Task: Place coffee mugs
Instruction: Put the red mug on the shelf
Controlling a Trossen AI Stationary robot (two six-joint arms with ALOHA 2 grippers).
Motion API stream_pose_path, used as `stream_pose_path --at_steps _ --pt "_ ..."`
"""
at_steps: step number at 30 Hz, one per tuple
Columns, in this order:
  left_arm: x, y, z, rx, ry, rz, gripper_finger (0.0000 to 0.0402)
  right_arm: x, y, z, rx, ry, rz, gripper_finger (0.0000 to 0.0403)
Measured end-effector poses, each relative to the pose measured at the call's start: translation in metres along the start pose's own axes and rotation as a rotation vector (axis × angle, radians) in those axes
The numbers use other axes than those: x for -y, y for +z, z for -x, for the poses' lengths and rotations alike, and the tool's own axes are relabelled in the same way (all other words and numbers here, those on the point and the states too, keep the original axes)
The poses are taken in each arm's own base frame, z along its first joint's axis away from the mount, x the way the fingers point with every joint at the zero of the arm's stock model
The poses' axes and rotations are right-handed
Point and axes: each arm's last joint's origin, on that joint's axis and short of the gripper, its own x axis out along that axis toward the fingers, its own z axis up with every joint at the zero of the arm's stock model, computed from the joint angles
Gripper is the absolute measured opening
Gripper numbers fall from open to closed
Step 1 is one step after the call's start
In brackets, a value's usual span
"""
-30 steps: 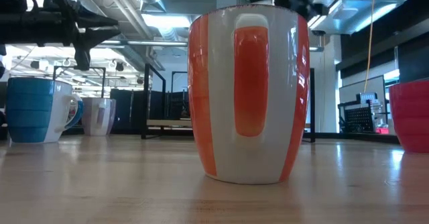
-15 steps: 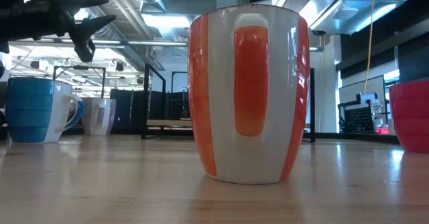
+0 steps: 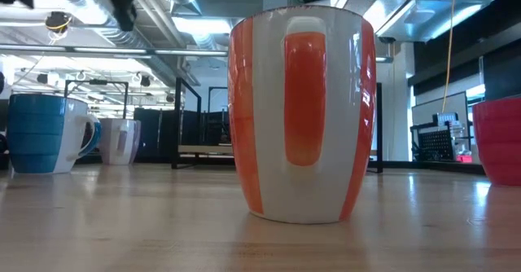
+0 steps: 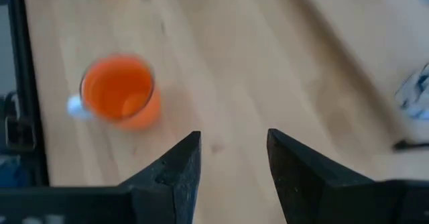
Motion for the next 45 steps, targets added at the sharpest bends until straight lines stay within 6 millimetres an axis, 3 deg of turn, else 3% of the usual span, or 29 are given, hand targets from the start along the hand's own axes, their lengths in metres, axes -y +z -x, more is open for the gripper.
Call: stream_pose_path --at_steps 7,17,29,40,45 --pt "0.021 0.0 -0.045 -0.143 -0.026 0.015 0.0135 -0.002 -0.048 -0.003 -0.123 -0.058 -0.096 0.0159" --pt "0.056 -0.015 -0.086 -0.233 -0.005 0.022 0.0135 0.035 -0.098 0.019 -0.236 -0.219 -0.383 0.0159" --pt "0.08 -0.031 -0.108 -0.296 -0.02 0.014 0.0135 0.058 -0.125 0.012 -0.36 -0.263 -0.259 0.0159" --pt "0.088 -0.053 -0.112 -0.358 -0.016 -0.008 0.0135 0.068 -0.146 0.042 -0.426 -0.217 -0.402 0.0159" --pt "0.087 -0.053 -0.112 -0.337 0.018 -0.014 0.0135 0.067 -0.161 0.031 -0.385 -0.209 -0.445 0.0159"
